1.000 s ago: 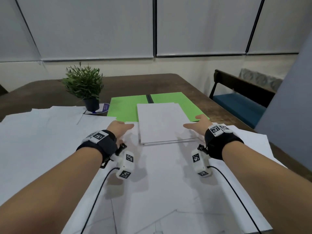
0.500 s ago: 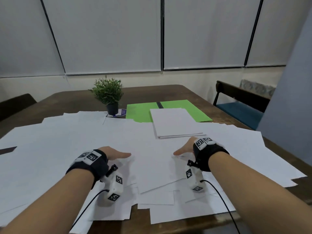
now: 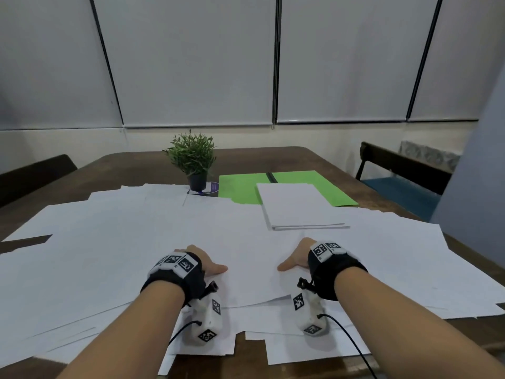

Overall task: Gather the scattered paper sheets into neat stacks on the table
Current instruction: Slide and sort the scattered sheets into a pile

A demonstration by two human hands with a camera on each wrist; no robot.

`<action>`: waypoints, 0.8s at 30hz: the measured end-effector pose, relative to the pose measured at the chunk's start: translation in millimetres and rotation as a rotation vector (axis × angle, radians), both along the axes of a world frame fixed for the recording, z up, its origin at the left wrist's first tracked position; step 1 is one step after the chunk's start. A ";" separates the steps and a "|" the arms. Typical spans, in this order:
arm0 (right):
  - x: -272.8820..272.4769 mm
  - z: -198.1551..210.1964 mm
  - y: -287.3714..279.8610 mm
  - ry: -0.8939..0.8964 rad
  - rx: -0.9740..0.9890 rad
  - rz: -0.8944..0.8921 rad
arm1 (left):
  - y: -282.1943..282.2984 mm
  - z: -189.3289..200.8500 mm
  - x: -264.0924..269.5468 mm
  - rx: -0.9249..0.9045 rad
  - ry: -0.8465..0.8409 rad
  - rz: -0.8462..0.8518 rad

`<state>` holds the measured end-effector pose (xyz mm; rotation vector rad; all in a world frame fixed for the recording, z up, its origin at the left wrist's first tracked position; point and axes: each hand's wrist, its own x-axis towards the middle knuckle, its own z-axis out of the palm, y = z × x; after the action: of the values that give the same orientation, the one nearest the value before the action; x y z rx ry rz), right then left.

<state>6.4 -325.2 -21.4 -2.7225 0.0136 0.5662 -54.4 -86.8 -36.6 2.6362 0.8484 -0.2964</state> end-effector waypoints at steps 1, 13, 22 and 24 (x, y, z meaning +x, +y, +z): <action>-1.4 -1.1 3.6 -0.002 -0.002 0.008 | 2.3 1.8 -2.1 -0.012 -0.006 -0.013; -28.6 6.4 65.8 -0.060 0.033 0.091 | 53.0 16.2 -41.1 -0.803 -0.259 0.280; -25.5 2.6 62.3 -0.110 -0.051 0.036 | 66.5 7.0 -29.5 -0.538 -0.193 0.163; -20.5 -0.2 67.5 -0.073 0.010 0.021 | 66.3 10.7 -34.2 -0.469 -0.226 0.195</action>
<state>-14.1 -257.7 -21.6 -2.7348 -0.0358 0.4717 -88.5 -20.4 -25.8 2.0902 0.8337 -0.1231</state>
